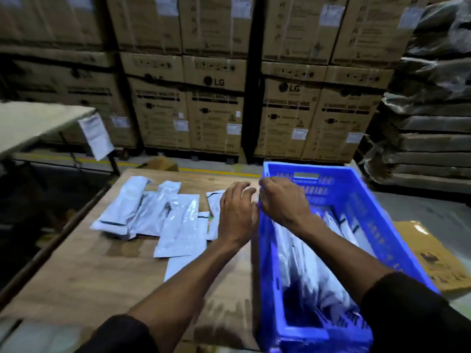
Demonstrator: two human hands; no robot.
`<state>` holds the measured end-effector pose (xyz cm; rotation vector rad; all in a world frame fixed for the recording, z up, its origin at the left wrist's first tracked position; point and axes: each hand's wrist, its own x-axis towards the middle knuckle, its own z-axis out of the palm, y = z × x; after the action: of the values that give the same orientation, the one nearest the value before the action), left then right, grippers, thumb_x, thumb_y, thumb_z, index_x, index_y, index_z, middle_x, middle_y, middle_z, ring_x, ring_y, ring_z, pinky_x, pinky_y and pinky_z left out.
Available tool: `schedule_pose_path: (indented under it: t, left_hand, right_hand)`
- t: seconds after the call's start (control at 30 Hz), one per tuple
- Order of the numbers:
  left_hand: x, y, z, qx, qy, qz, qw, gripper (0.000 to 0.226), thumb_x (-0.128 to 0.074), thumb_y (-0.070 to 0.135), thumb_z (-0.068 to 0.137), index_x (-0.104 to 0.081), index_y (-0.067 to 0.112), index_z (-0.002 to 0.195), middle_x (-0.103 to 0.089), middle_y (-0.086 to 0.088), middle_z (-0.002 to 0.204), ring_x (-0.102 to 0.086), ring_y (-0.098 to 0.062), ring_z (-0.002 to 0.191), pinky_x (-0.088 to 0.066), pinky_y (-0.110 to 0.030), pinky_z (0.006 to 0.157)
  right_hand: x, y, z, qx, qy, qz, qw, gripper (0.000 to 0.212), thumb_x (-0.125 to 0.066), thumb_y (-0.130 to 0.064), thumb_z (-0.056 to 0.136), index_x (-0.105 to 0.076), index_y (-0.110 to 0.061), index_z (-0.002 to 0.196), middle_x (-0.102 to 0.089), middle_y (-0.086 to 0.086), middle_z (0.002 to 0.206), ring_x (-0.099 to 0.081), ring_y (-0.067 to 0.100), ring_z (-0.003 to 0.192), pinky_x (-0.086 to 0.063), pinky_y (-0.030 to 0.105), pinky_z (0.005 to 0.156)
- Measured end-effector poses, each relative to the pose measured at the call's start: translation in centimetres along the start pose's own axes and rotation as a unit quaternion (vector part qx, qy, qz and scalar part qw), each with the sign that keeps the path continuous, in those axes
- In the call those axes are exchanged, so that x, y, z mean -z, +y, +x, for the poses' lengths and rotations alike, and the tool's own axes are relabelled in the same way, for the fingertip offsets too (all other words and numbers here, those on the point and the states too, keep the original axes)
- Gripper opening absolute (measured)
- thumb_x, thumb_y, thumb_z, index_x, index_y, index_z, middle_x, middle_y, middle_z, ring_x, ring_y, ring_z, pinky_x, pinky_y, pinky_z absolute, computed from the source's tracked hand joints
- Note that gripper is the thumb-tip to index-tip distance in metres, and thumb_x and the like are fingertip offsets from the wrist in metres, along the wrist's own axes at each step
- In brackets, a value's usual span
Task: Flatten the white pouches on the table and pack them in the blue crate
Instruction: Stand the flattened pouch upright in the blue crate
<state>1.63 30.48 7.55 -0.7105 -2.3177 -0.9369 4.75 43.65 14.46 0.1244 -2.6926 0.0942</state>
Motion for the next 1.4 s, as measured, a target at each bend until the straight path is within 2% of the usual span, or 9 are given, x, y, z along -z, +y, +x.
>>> schedule_pose_path:
  t: [0.17, 0.3, 0.37, 0.5, 0.67, 0.93, 1.03, 1.2, 1.4]
  left_hand:
    - [3.9, -11.8, -7.6, 0.071, -0.078, 0.121, 0.987, 0.041, -0.044, 0.030, 0.089, -0.065, 0.008, 0.116, -0.060, -0.016, 0.131, -0.053, -0.040, 0.128, -0.048, -0.054, 0.099]
    - [5.8, -19.8, -15.7, 0.145, -0.242, 0.224, 0.933, 0.058, -0.039, 0.045, 0.091, -0.059, 0.010, 0.133, -0.048, -0.020, 0.148, -0.047, -0.044, 0.135, -0.046, -0.060, 0.100]
    - [6.4, -22.2, -18.9, 0.152, -0.292, 0.253, 0.910, 0.068, -0.041, 0.052, 0.090, -0.051, 0.010, 0.142, -0.044, -0.023, 0.151, -0.045, -0.046, 0.133, -0.042, -0.061, 0.101]
    - [7.4, -24.3, -21.0, 0.134, -0.327, 0.256, 0.900, 0.078, -0.042, 0.061, 0.085, -0.048, 0.016, 0.148, -0.046, -0.017, 0.153, -0.049, -0.042, 0.133, -0.034, -0.057, 0.103]
    - [6.9, -24.9, -20.4, 0.090, -0.299, 0.232, 0.921, 0.081, -0.048, 0.061, 0.084, -0.043, 0.021, 0.154, -0.031, -0.012, 0.164, -0.036, -0.043, 0.143, -0.033, -0.064, 0.106]
    - [6.5, -25.3, -20.6, 0.096, -0.305, 0.221, 0.922, 0.074, -0.051, 0.058, 0.085, -0.048, 0.023, 0.150, -0.033, -0.012, 0.163, -0.036, -0.041, 0.145, -0.027, -0.065, 0.111]
    - [6.7, -25.0, -21.0, 0.092, -0.296, 0.223, 0.924, 0.072, -0.050, 0.058, 0.089, -0.044, 0.023, 0.152, -0.030, -0.011, 0.164, -0.032, -0.040, 0.148, -0.026, -0.064, 0.113]
    - [6.6, -25.2, -21.0, 0.095, -0.286, 0.218, 0.928, 0.072, -0.050, 0.056, 0.090, -0.042, 0.024, 0.153, -0.028, -0.009, 0.165, -0.032, -0.038, 0.148, -0.027, -0.063, 0.112]
    - [7.1, -25.0, -20.7, 0.107, -0.293, 0.213, 0.926, 0.075, -0.046, 0.058, 0.090, -0.034, 0.027, 0.157, -0.021, -0.005, 0.168, -0.024, -0.037, 0.151, -0.018, -0.062, 0.117]
  right_hand:
    - [-4.2, -7.5, 2.4, 0.052, -0.078, -0.006, 0.996, 0.029, -0.047, -0.031, 0.096, -0.061, -0.014, 0.116, -0.065, 0.011, 0.114, -0.060, 0.035, 0.107, -0.048, 0.040, 0.075]
    - [-10.0, -12.4, 1.0, 0.067, -0.172, -0.020, 0.983, 0.024, -0.044, -0.031, 0.096, -0.059, -0.016, 0.108, -0.066, 0.010, 0.109, -0.061, 0.035, 0.101, -0.039, 0.039, 0.070]
    - [-12.9, -13.7, -0.8, 0.050, -0.220, -0.013, 0.974, 0.021, -0.043, -0.030, 0.097, -0.056, -0.016, 0.106, -0.062, 0.008, 0.116, -0.056, 0.033, 0.112, -0.040, 0.041, 0.080]
    - [-17.7, -14.5, -3.2, -0.027, -0.308, -0.005, 0.951, 0.048, -0.037, -0.042, 0.103, -0.035, -0.020, 0.146, -0.020, 0.006, 0.162, -0.012, 0.030, 0.151, -0.021, 0.059, 0.114]
    - [-20.4, -14.7, -3.4, -0.134, -0.306, 0.008, 0.943, 0.068, -0.025, -0.059, 0.102, -0.002, -0.028, 0.159, 0.017, 0.001, 0.166, 0.014, 0.034, 0.151, -0.008, 0.070, 0.112]
    - [-24.1, -13.0, -0.4, -0.262, -0.265, 0.044, 0.927, 0.057, -0.027, -0.058, 0.102, -0.014, -0.039, 0.155, 0.010, -0.006, 0.165, 0.005, 0.045, 0.149, -0.007, 0.069, 0.113]
    - [-25.4, -12.3, 0.5, -0.265, -0.260, 0.044, 0.928, 0.053, -0.033, -0.053, 0.102, -0.018, -0.042, 0.151, 0.005, -0.004, 0.165, -0.008, 0.048, 0.146, -0.017, 0.069, 0.111]
    - [-24.8, -11.8, 0.5, -0.249, -0.214, 0.034, 0.944, 0.041, -0.048, -0.026, 0.095, -0.040, -0.023, 0.135, -0.025, 0.012, 0.147, -0.049, 0.045, 0.115, -0.044, 0.056, 0.094]
    - [-20.9, -11.9, -3.7, -0.237, -0.116, 0.083, 0.961, 0.021, -0.058, -0.005, 0.088, -0.055, -0.009, 0.108, -0.052, 0.018, 0.117, -0.058, 0.043, 0.098, -0.045, 0.044, 0.080]
